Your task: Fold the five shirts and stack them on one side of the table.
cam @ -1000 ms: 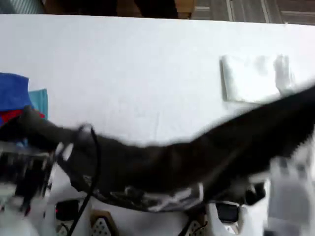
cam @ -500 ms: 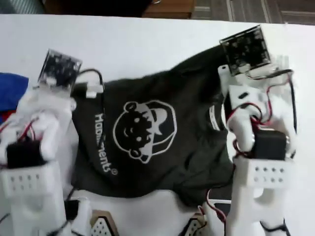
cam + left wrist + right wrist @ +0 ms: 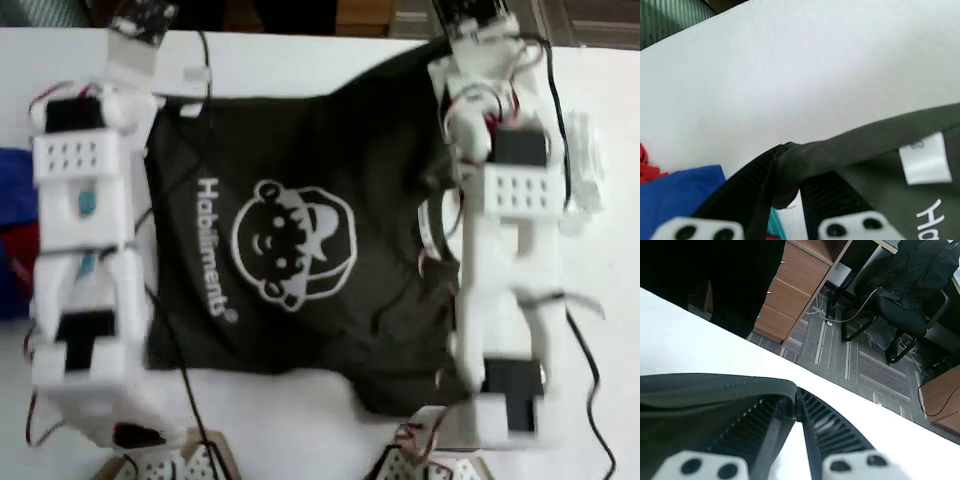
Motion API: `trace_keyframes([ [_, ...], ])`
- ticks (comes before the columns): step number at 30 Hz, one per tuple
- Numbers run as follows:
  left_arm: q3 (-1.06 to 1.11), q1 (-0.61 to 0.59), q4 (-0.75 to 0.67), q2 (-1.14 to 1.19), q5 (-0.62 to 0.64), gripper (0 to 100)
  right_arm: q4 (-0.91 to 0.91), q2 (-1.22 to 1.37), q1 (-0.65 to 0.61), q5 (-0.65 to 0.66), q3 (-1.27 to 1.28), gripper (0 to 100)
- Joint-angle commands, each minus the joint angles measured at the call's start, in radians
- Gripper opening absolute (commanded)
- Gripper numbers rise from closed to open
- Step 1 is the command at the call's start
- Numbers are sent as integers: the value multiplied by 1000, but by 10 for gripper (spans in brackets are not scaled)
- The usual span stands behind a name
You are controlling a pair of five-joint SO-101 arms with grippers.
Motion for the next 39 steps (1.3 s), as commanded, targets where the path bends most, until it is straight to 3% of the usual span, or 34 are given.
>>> trace_keyframes([
  [1, -348, 12, 80, 204, 3, 24, 77, 173, -4, 3, -276, 18],
  [10, -802, 14, 198, 700, 6, 24, 274, 607, -8, 0, -654, 18],
  [14, -908, 14, 222, 847, 6, 24, 346, 756, -8, -71, -744, 18],
  [22, -1035, 17, 315, 957, 5, 24, 466, 901, -21, -118, -901, 18],
  [28, -1182, 11, 535, 957, -2, 25, 676, 889, -18, -112, -1066, 18],
  [34, -1099, -12, 540, 873, 6, 24, 934, 897, -4, -110, -1241, 18],
  [39, -733, -12, 540, 626, 2, 24, 1030, 889, 1, -112, -1339, 18],
])
